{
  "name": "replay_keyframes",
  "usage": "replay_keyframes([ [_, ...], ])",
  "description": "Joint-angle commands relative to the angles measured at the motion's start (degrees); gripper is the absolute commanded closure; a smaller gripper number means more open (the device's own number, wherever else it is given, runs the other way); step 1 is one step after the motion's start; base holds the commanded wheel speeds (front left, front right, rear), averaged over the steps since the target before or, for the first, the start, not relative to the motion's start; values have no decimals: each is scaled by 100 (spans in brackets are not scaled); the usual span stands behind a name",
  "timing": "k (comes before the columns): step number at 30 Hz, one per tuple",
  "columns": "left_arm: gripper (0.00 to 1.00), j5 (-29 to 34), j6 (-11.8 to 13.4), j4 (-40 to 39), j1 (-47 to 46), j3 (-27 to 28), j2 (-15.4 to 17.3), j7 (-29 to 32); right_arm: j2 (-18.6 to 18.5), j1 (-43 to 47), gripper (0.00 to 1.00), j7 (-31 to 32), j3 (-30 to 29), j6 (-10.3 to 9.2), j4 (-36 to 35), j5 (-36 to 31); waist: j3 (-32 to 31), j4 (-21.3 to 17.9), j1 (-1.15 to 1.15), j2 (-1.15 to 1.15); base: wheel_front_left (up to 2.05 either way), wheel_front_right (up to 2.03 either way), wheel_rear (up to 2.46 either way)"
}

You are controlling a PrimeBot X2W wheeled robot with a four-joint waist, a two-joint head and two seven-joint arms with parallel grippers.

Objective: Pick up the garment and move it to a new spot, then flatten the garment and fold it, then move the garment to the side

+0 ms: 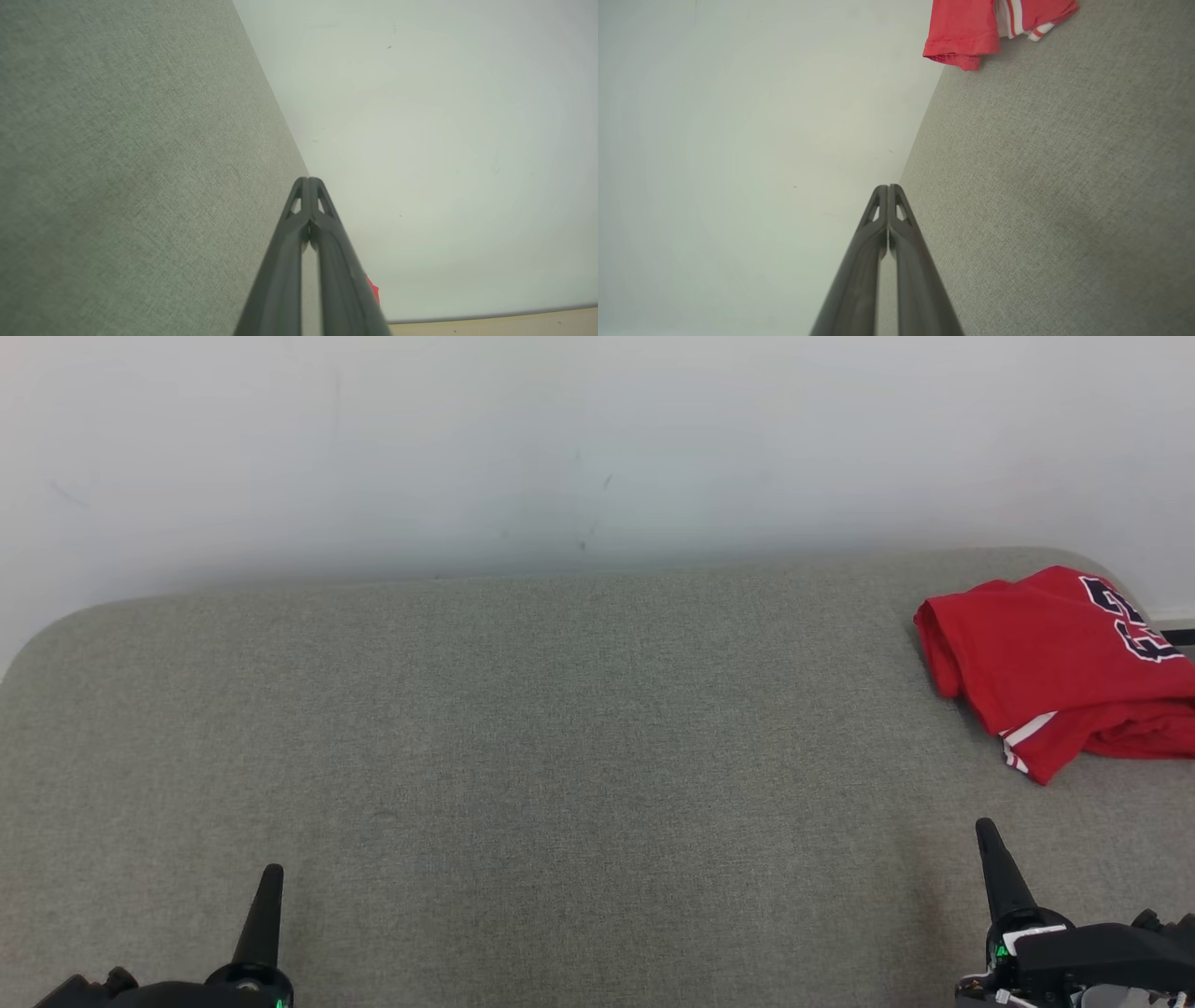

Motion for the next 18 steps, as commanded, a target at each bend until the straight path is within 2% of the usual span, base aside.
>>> replay_keyframes([
  [1, 100, -182, -36, -16, -120, 33, 3, 42, 11, -83, 100, 44, -39, -7, -28, 128, 0, 0, 0, 0, 0, 0, 0],
  [18, 100, -998, -92, 41, -217, 72, -11, 254, 86, -163, 100, 238, -149, -9, 16, 841, 1, 3, 0, 0, 0, 0, 0],
])
